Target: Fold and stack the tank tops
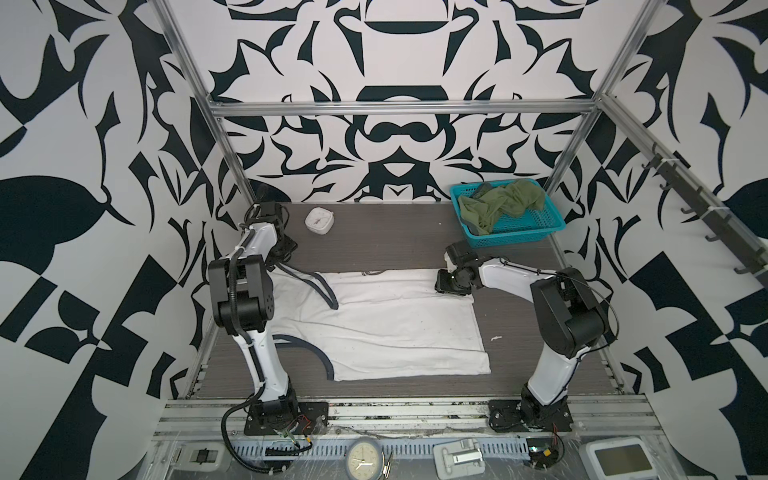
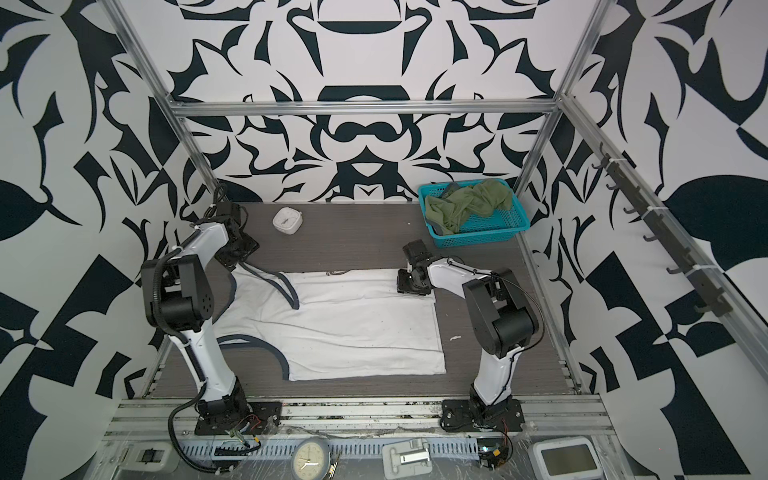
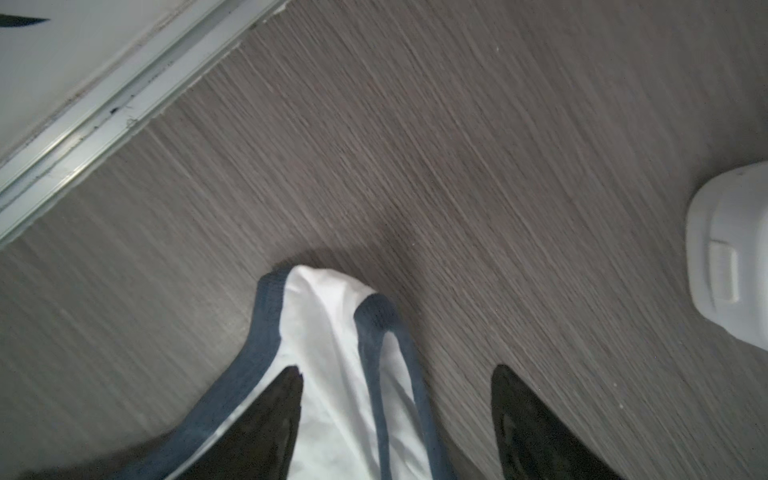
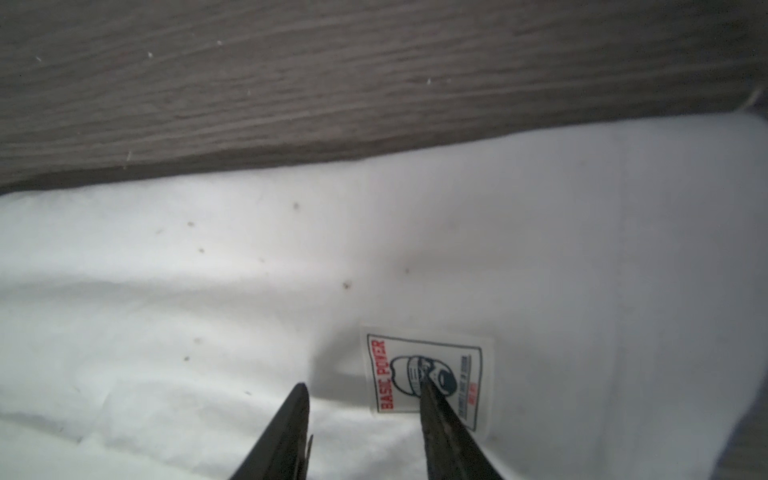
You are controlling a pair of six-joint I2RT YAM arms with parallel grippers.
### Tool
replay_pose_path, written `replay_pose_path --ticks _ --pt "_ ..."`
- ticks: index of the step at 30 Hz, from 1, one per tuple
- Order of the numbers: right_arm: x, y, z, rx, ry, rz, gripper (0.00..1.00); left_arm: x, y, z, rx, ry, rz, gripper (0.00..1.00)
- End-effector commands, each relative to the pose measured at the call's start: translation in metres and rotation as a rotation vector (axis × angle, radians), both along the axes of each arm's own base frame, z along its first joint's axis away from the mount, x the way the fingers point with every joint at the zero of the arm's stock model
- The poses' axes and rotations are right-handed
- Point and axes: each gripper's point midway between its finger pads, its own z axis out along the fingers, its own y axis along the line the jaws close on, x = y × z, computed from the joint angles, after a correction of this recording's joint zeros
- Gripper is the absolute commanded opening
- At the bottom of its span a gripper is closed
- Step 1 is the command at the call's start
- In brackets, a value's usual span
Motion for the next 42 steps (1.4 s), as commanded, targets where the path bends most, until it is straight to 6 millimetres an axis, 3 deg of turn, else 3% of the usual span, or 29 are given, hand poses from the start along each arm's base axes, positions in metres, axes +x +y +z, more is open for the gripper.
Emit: replay_pose_path --ticks 1,13,16,18,21,24,28,31,37,42 --pt "-0.011 -0.018 -0.021 -0.049 0.059 -0.024 0.46 -0.013 0.008 -0.009 0.019 0.11 0.022 0.73" --pt "-0.011 -0.027 -0.024 -0.056 0.059 -0.049 0.46 -0.002 0.009 -0.037 0.016 0.178 0.017 0.5" --pt "-0.011 -0.033 -0.023 -0.058 0.058 -0.066 0.46 -0.002 0.009 -0.039 0.014 0.182 0.013 0.42" --pt "-0.01 -0.035 -0.022 -0.06 0.056 -0.074 0.46 -0.003 0.009 -0.038 0.014 0.181 0.013 0.31" --pt "-0.011 -0.04 -0.025 -0.074 0.067 -0.087 0.46 -0.002 0.009 -0.025 0.021 0.14 0.015 0.18" --pt "-0.012 -0.046 -0.031 -0.086 0.091 -0.109 0.46 0.001 0.009 0.002 0.034 0.033 0.007 0.11" --pt "-0.013 -0.054 -0.037 -0.091 0.109 -0.133 0.46 -0.006 0.01 0.038 0.066 -0.134 0.009 0.08" --pt "-0.013 -0.055 -0.038 -0.09 0.113 -0.137 0.45 -0.023 0.011 0.047 0.083 -0.208 0.035 0.08" --pt "-0.012 -0.056 -0.036 -0.092 0.11 -0.142 0.45 -0.046 0.011 0.022 0.057 -0.252 0.075 0.09" --pt "-0.014 -0.064 -0.035 -0.108 0.115 -0.163 0.45 -0.051 0.026 -0.004 0.019 -0.265 0.13 0.08"
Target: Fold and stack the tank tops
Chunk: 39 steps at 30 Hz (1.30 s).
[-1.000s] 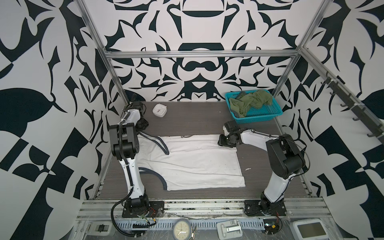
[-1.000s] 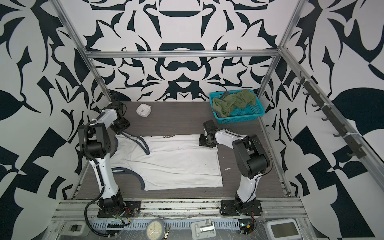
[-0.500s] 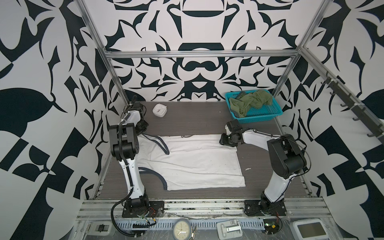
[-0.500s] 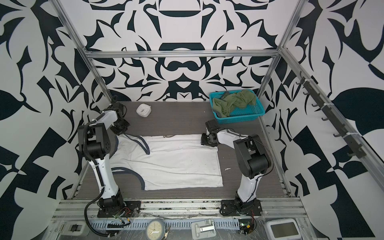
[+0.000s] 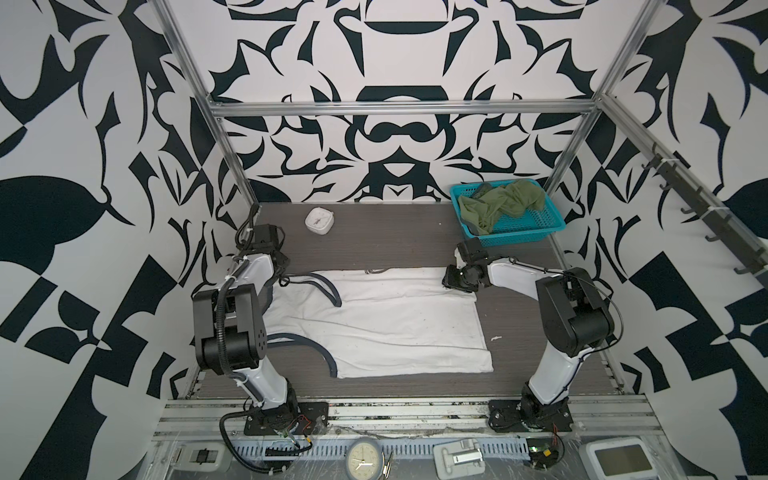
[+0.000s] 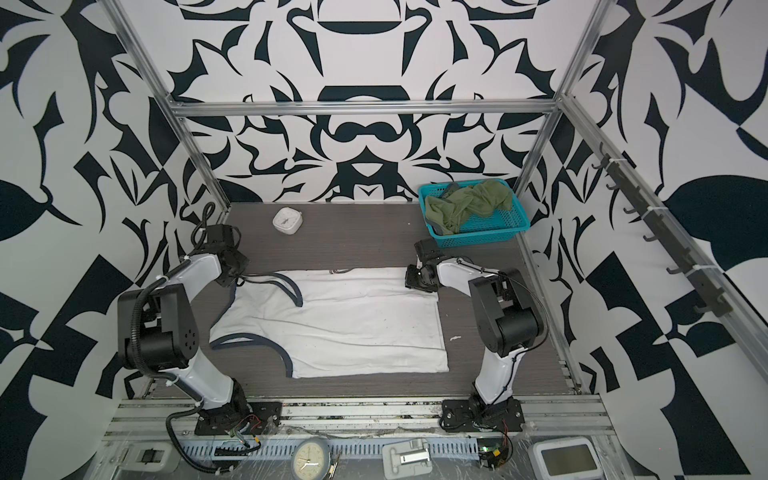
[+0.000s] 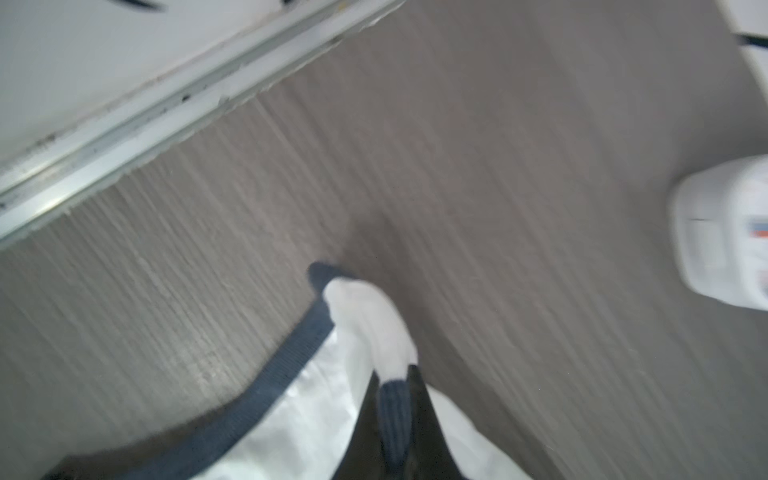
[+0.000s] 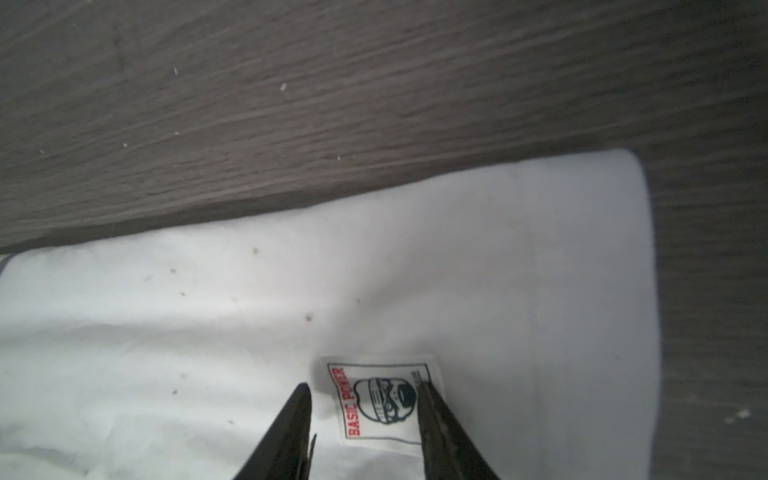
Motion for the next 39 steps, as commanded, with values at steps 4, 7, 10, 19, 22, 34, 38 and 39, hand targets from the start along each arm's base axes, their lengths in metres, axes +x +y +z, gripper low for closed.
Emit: replay_pose_path --ticks 4,7,10,19,22,34,38,39 --pt "-0.034 -0.047 -0.041 -0.139 0.171 -0.101 0.45 0.009 0.018 -0.008 -0.029 -0.092 0.056 0.09" --pt "-0.033 -0.049 -0.041 -0.13 0.175 -0.114 0.45 0.002 0.017 -0.014 -0.037 -0.081 0.062 0.11" --pt "-0.033 -0.049 -0.04 -0.13 0.174 -0.115 0.45 -0.012 0.017 -0.028 -0.072 -0.05 0.102 0.15" --pt "-0.026 -0.042 -0.024 -0.088 0.131 -0.097 0.45 -0.041 0.008 -0.044 -0.179 0.025 0.187 0.44" --pt "-0.023 -0.041 -0.009 -0.082 0.1 -0.085 0.46 -0.047 0.016 -0.029 -0.19 -0.008 0.225 0.55" --pt "-0.015 -0.012 0.038 -0.022 -0.007 -0.003 0.48 -0.017 -0.022 0.031 -0.191 -0.128 0.024 0.67" --pt "-0.009 0.008 0.033 -0.01 0.001 0.047 0.48 0.006 -0.045 0.011 -0.249 -0.059 -0.074 0.62" --pt "-0.008 0.011 0.03 -0.006 0.011 0.053 0.48 0.008 -0.046 0.002 -0.263 -0.033 -0.072 0.6"
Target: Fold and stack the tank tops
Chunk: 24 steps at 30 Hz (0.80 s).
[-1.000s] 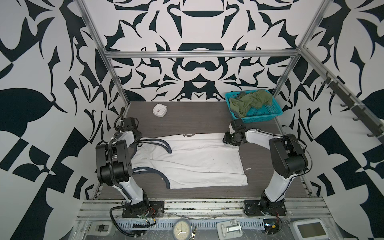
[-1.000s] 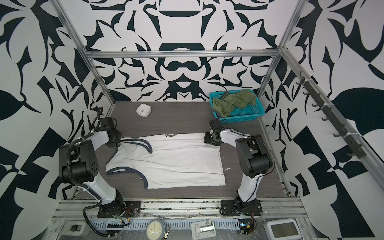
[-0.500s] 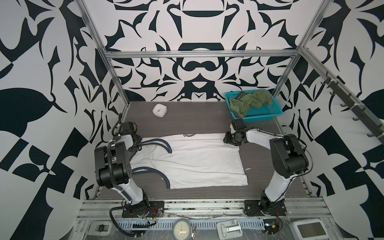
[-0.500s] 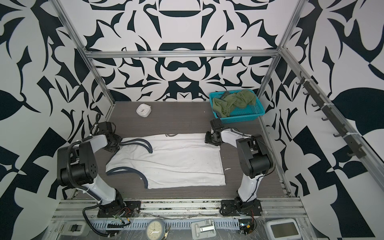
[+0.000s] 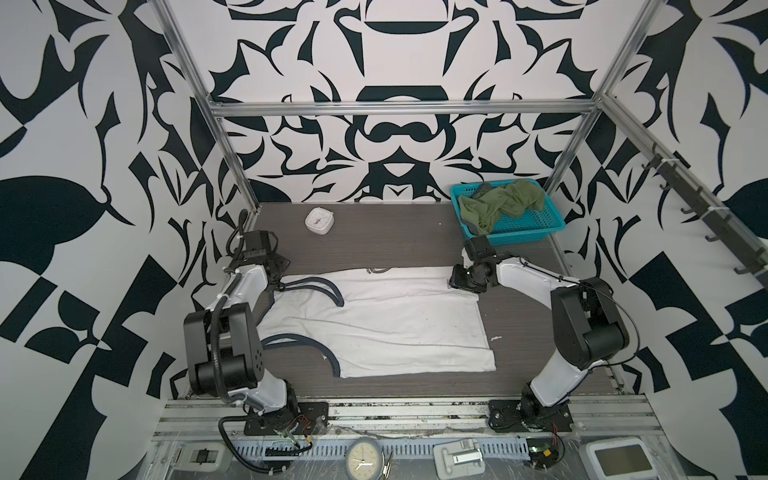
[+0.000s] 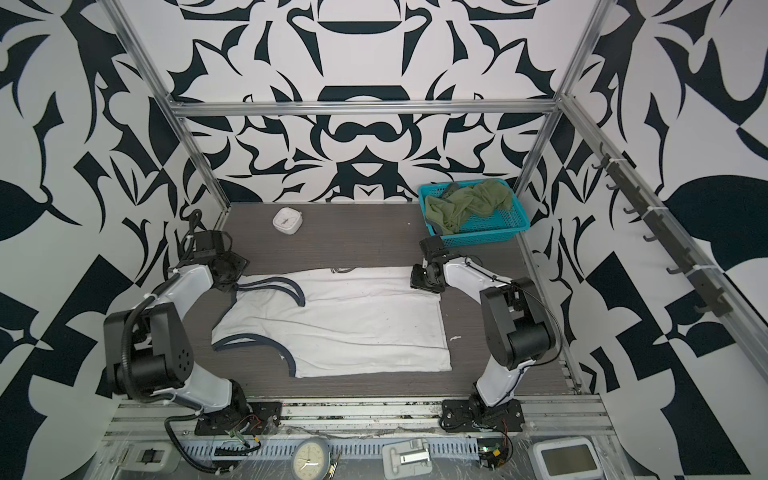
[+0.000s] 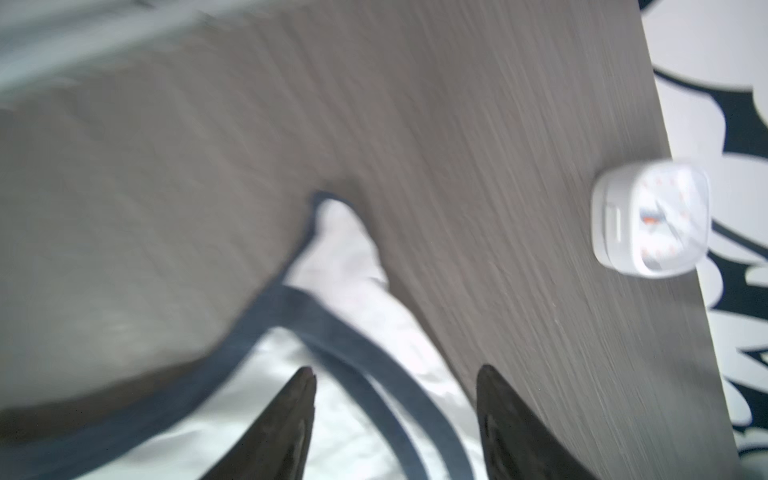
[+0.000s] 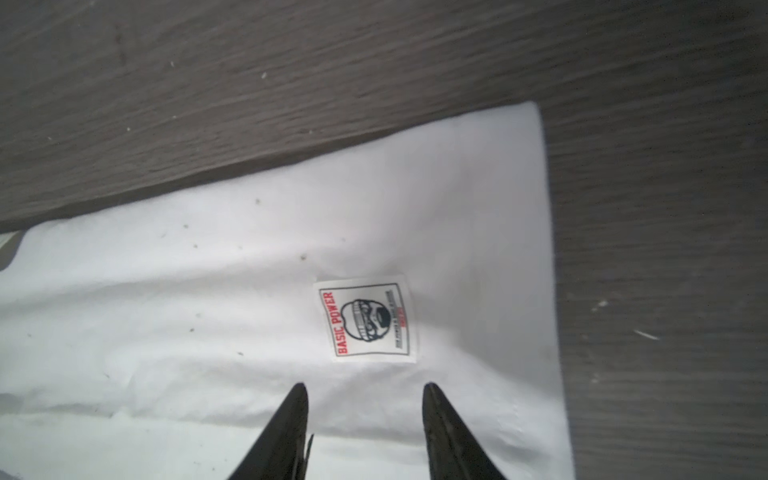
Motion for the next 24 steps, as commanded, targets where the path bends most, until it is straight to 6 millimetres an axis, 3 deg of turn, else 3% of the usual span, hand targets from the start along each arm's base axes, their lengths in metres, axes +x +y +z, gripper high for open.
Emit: replay_pose_path --ticks 1,6,14,19,24 --pt "0.01 0.015 0.005 0.024 -0.007 0.039 0.48 0.006 -0.013 -0.028 -0.056 0.088 -0.067 0.59" --pt "0.016 0.013 -0.017 0.006 0.044 0.024 0.48 0.009 -0.007 -0.067 -0.079 0.165 -0.041 0.56" --pt "0.032 0.001 -0.043 -0.018 0.078 -0.019 0.47 0.026 0.01 -0.096 -0.105 0.171 -0.002 0.5" --pt "0.056 -0.001 -0.049 -0.013 0.055 -0.036 0.47 0.048 0.014 -0.095 -0.135 0.138 -0.011 0.49" --pt "0.076 0.002 -0.026 -0.018 0.012 -0.017 0.48 0.057 0.015 -0.076 -0.133 0.137 -0.03 0.55"
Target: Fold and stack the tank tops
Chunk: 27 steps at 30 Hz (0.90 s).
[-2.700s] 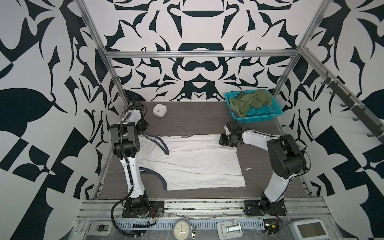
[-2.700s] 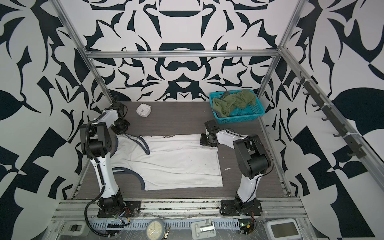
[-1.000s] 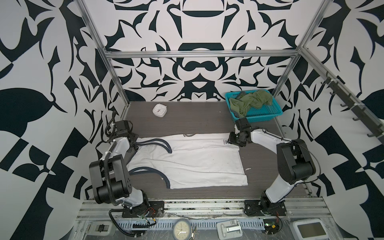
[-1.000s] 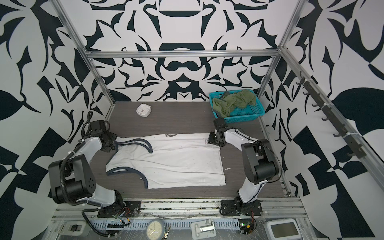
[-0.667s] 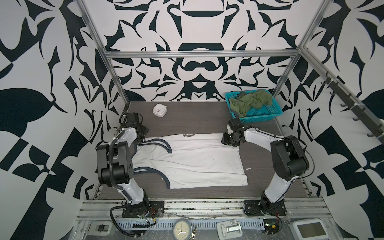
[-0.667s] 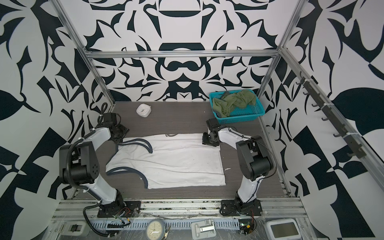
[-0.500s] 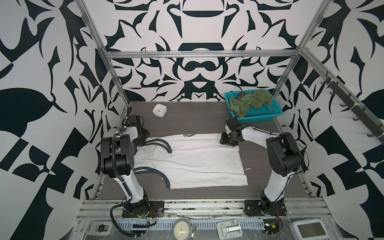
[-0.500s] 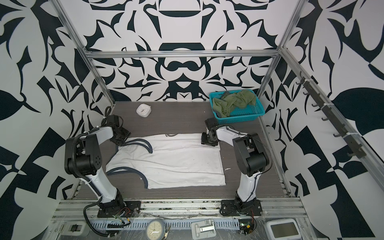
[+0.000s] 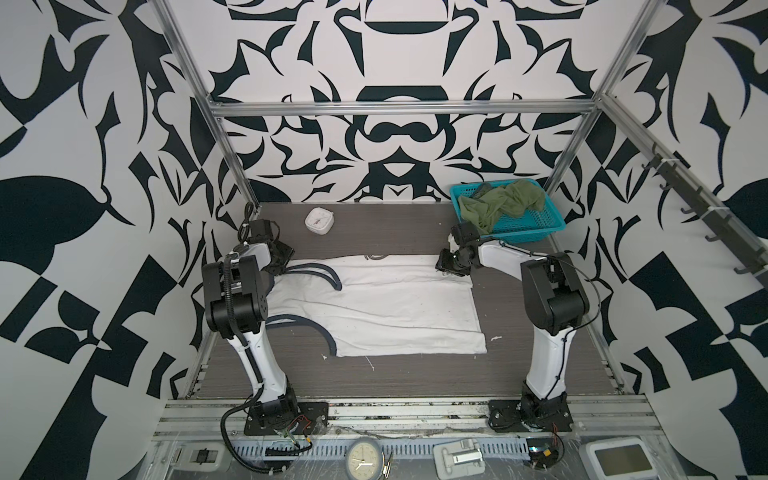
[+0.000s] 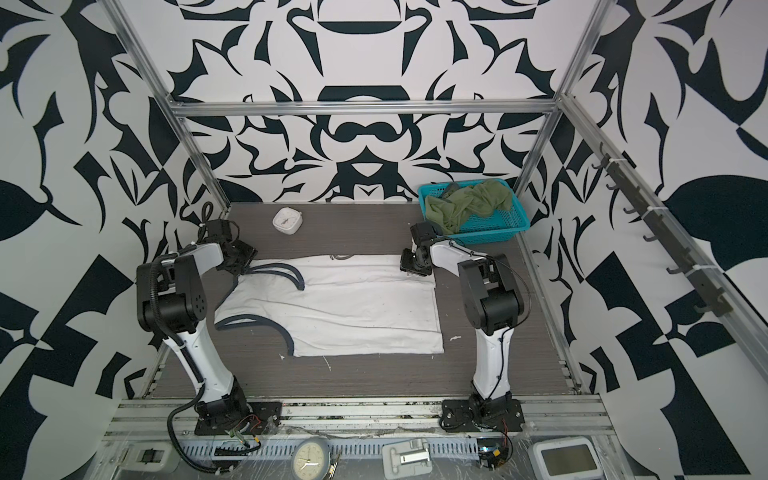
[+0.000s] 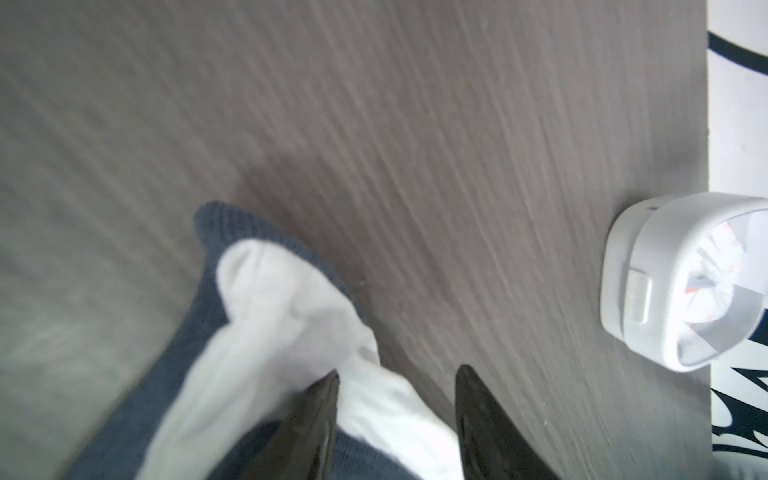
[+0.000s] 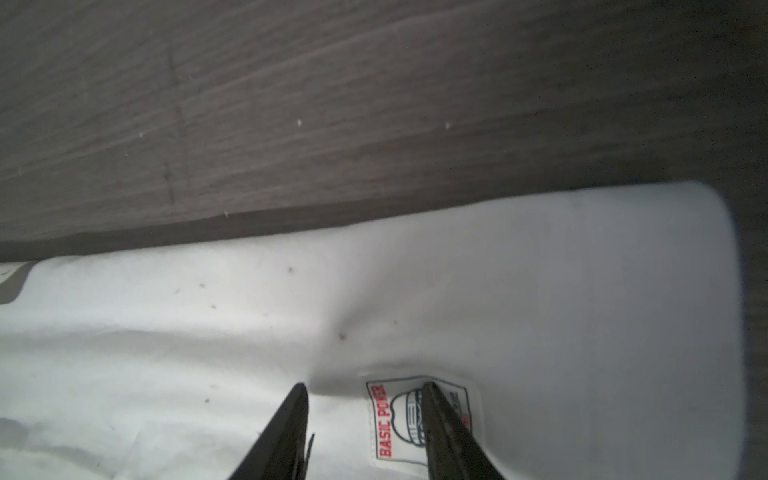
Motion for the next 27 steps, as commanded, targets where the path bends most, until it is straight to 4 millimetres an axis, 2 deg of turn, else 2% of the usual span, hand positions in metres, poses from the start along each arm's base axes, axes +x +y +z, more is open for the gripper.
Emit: replay_pose_path --ticks 1,3,6,9,15,20,24,27 --pt "-0.008 -0.016 -0.001 -0.063 0.043 -0.007 0.48 -0.025 0.002 -0.014 -0.004 0.124 -0.001 0.6" --pt "-0.016 -0.019 0.018 -0.066 0.034 -0.003 0.49 -0.032 -0.002 0.011 0.008 0.111 -0.011 0.67" --pt "-0.037 -0.018 0.044 -0.052 0.015 0.02 0.5 -0.056 -0.006 0.045 0.06 0.11 -0.008 0.75" --pt "-0.073 -0.024 0.062 -0.07 0.002 0.039 0.5 -0.09 -0.023 0.068 0.104 0.103 -0.039 0.82" --pt "-0.157 -0.048 0.062 -0.115 0.081 0.029 0.5 -0.175 -0.08 0.056 0.12 0.198 -0.195 0.83" --pt "-0.212 -0.064 0.059 -0.141 0.151 -0.006 0.49 -0.241 -0.121 0.044 0.116 0.282 -0.323 0.8" --pt "-0.242 -0.078 0.05 -0.162 0.205 -0.068 0.47 -0.292 -0.144 0.028 0.107 0.391 -0.411 0.75" --pt "-0.254 -0.079 0.044 -0.142 0.218 -0.089 0.46 -0.314 -0.163 0.017 0.102 0.422 -0.498 0.72"
